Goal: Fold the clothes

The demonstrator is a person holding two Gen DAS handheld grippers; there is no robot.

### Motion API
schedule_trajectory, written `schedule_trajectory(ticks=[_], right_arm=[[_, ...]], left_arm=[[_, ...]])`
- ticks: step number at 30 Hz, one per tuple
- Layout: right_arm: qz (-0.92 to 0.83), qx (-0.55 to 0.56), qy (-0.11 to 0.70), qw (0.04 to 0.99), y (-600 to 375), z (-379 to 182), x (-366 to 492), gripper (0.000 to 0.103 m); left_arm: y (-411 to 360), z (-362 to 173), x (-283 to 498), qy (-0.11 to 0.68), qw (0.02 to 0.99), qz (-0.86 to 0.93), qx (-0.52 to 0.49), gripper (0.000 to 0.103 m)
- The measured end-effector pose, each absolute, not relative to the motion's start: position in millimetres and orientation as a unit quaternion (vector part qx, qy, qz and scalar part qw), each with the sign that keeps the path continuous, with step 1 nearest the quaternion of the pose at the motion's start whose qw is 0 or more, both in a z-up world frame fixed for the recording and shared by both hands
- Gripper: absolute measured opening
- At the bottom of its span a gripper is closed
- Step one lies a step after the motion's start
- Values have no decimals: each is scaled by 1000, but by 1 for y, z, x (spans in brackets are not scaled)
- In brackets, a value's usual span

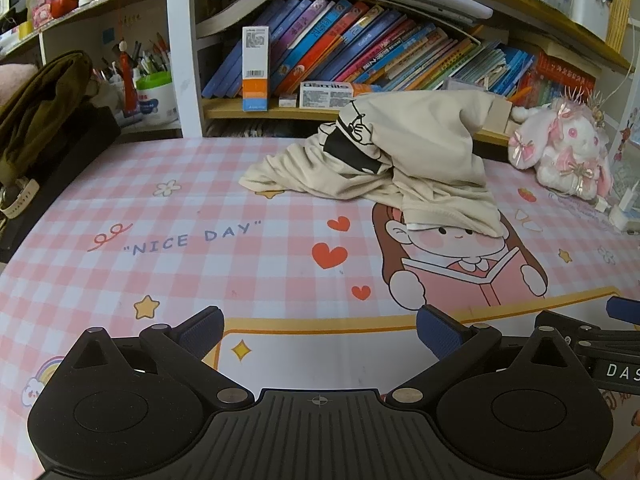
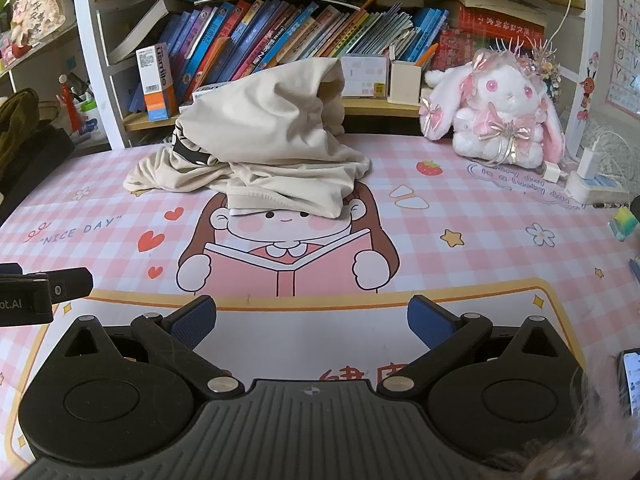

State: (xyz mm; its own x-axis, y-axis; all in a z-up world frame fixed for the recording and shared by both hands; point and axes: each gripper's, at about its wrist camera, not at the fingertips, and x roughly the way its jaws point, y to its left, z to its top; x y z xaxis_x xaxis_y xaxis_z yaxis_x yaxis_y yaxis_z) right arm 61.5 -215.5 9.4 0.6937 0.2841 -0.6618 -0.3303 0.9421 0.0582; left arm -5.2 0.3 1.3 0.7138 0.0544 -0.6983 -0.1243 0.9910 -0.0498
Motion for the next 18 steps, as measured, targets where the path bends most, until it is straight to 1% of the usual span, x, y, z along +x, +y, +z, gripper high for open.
schedule_trajectory(ticks=[18], right_arm=[[164,-30,357,919,-222,8,59,103]], left_arm=[[-2,2,-9,373,925,56,-48,103]])
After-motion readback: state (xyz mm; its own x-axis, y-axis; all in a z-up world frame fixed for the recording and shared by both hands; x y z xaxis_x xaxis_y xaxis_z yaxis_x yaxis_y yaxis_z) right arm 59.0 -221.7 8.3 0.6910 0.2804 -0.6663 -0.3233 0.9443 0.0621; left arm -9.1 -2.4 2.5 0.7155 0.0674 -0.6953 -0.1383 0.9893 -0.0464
